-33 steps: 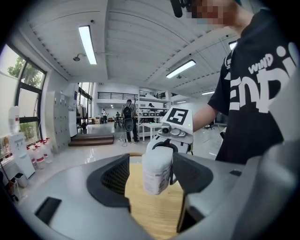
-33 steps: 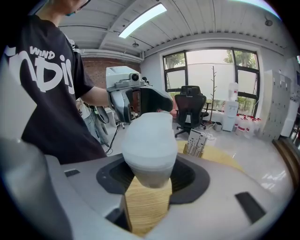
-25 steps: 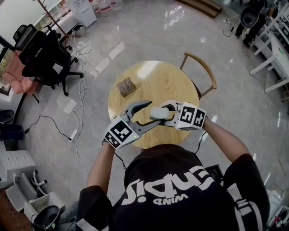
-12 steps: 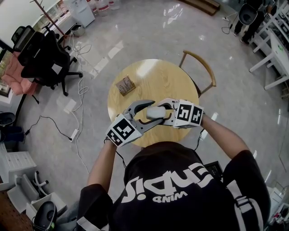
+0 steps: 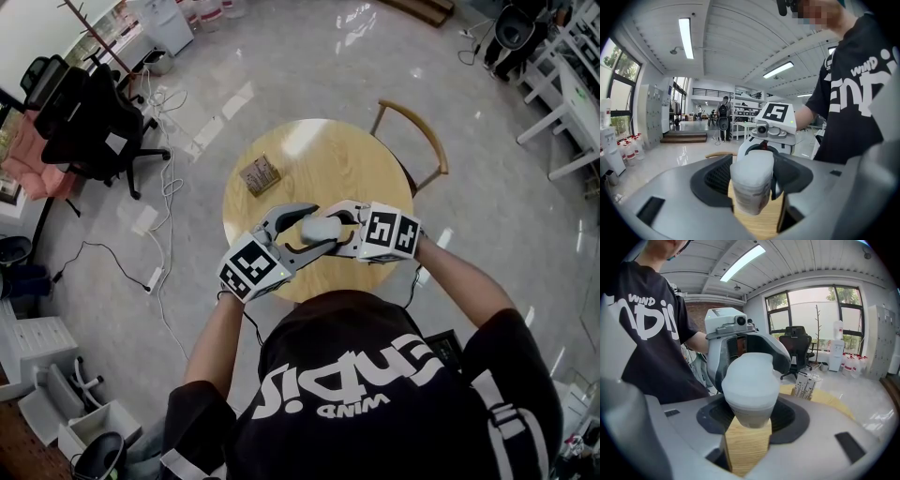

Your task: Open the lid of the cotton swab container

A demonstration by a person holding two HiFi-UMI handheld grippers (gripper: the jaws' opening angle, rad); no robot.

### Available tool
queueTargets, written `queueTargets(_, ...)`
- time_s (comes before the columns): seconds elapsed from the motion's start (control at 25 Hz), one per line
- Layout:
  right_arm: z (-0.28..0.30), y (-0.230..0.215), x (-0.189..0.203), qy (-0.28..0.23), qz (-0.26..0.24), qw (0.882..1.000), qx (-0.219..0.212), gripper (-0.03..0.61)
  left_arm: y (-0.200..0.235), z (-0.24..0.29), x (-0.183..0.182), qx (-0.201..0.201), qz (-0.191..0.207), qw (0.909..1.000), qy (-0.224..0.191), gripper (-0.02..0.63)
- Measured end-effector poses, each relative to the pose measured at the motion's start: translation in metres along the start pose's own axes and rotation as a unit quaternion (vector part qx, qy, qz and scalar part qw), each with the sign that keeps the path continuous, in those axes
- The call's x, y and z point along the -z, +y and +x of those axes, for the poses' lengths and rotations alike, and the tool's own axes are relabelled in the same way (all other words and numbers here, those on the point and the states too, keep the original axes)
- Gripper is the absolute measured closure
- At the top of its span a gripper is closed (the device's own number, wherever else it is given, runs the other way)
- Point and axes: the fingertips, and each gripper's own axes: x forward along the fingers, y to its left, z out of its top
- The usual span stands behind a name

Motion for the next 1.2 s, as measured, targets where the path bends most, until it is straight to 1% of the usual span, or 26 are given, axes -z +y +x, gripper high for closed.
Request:
queueTargets(0.28, 0.003, 0.0, 0.002, -0.005, 0.003, 1.0, 0.002, 0.385, 0.002, -0.001, 0.005, 0.002, -0.022, 0.9997, 0.002, 0.333)
queueTargets(0.52, 0.004, 0.002, 0.001, -0.004, 0.009, 1.0, 0.001, 0.385, 0.002, -0.004, 0.005, 0.007, -0.064, 0.9979, 0.007, 0.334)
queueTargets(0.84, 0.007, 0.005, 0.006, -0.001, 0.014, 1.0, -0.001, 0.385, 0.001, -0.002, 0.012, 0.013, -0.09, 0.9957, 0.018, 0.334)
queueTargets(1.08, 0.008, 0.008, 0.008, -0.001, 0.018, 1.0, -0.003, 0.385, -0.001, -0.002, 0.015, 0.013, -0.102, 0.9944, 0.024, 0.334)
queueTargets(1.12, 0.008, 0.008, 0.009, 0.0, 0.015, 1.0, -0.001, 0.385, -0.001, -0.002, 0.014, 0.014, -0.109, 0.9936, 0.022, 0.334)
queueTargets(1.2, 0.009, 0.007, 0.011, 0.014, -0.012, 1.0, 0.017, 0.385, 0.001, -0.001, 0.011, 0.019, -0.148, 0.9888, 0.006, 0.337)
